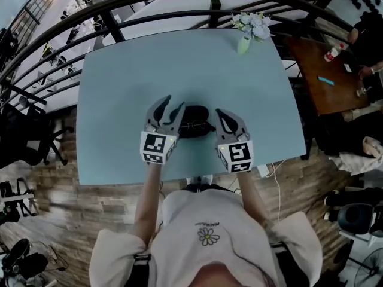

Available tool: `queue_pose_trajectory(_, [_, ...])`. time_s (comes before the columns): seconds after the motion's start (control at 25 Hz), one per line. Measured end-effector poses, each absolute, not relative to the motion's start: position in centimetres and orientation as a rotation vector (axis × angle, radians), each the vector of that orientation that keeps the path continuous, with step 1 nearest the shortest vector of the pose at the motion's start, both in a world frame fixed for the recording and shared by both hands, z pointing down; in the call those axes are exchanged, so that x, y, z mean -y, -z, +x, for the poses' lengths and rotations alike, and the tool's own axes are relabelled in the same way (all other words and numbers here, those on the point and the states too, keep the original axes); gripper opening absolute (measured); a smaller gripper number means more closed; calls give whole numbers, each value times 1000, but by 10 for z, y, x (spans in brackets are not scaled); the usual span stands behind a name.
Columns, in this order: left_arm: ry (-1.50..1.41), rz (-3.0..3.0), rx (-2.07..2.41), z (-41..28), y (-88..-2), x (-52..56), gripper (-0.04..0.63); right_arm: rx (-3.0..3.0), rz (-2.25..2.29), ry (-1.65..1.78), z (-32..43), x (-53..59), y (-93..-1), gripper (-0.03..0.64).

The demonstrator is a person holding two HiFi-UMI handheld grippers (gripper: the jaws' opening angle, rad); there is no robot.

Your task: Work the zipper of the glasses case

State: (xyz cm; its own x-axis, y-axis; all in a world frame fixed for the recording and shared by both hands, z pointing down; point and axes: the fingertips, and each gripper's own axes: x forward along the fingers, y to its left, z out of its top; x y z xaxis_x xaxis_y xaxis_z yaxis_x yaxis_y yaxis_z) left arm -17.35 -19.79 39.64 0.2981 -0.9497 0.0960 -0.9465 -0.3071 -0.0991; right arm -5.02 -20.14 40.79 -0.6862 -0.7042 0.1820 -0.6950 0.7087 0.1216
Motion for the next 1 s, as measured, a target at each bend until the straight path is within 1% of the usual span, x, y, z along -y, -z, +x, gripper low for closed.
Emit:
queue_pose_trajectory(0.08, [329,-2670,-1719,-167,-425,212,215,2690,1110,40,-49,201,-417,8])
queue_pose_trajectory(0.16, [487,-2785,-1601,-163,-458,220,241,2680,1099,17,-48,201,-425,8])
queue_pose_trajectory(0.24, [649,-2840,-1527,-161,-487,224,239,2671,1091,-4,-48,201,-432,9])
queue_pose_trajectory(0.36, [819,-2856,-1501,-166,-521,231,238,2660,1066,-37,-50,200,-443,8])
queue_pose_trajectory(0.6, [1015,-2896,-1466,-176,-564,244,195,2611,989,-128,-57,187,-479,8])
queue_pose_trajectory(0.76, [1106,-2914,-1433,-181,-583,243,184,2587,938,-175,-60,175,-497,8])
queue_pose_trajectory(1.0, [1139,-2905,-1398,-178,-587,245,109,2546,876,-256,-61,159,-528,9])
